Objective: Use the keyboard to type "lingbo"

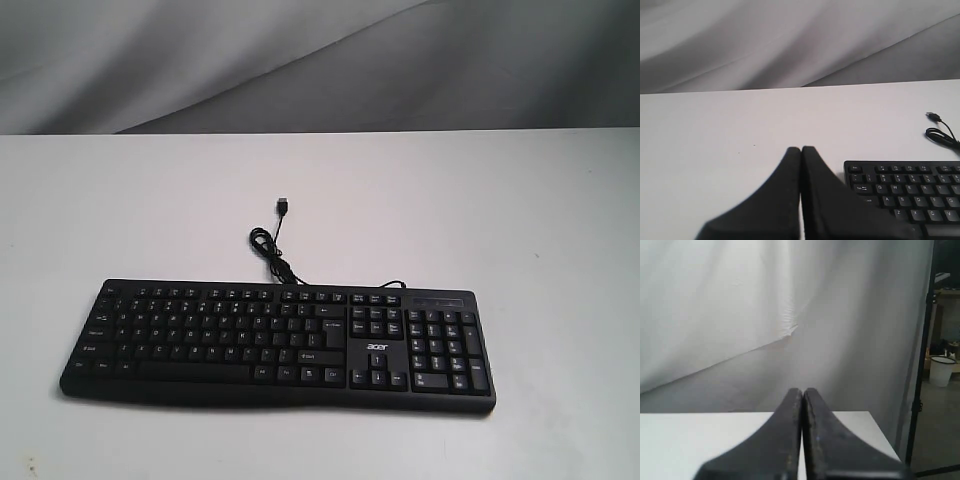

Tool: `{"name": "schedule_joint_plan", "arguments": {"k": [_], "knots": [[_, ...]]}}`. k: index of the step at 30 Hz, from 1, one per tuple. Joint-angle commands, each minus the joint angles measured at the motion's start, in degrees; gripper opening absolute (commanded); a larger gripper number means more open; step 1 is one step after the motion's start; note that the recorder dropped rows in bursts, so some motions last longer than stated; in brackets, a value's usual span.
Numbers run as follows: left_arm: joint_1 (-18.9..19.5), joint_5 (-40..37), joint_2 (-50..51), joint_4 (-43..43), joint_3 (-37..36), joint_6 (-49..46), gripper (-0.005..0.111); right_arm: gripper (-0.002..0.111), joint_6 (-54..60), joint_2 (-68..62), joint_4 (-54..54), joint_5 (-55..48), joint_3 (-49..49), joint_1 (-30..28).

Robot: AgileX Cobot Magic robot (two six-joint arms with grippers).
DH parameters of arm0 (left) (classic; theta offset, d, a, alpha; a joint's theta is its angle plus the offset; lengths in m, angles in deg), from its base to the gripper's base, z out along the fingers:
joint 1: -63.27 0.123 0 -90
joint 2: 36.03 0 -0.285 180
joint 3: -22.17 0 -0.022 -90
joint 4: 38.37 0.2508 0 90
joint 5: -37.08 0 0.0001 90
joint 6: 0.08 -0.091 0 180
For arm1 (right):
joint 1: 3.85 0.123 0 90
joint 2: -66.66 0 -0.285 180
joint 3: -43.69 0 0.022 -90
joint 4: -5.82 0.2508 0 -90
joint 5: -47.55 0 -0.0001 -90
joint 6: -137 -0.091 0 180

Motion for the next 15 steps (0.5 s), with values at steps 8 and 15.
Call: {"name": "schedule_joint_plan", "arguments": {"k": [8, 15], "knots": [[-0.27, 0.31, -0.22, -0.21, -0.28, 0.12, 0.000, 0.000, 5.07, 4.10, 3.56, 3.53, 17.80, -0.41], [-0.27, 0.31, -0.22, -0.21, -0.28, 0.12, 0.000, 0.000, 5.07, 4.10, 3.89, -0.53, 20.92, -0.41]]}}
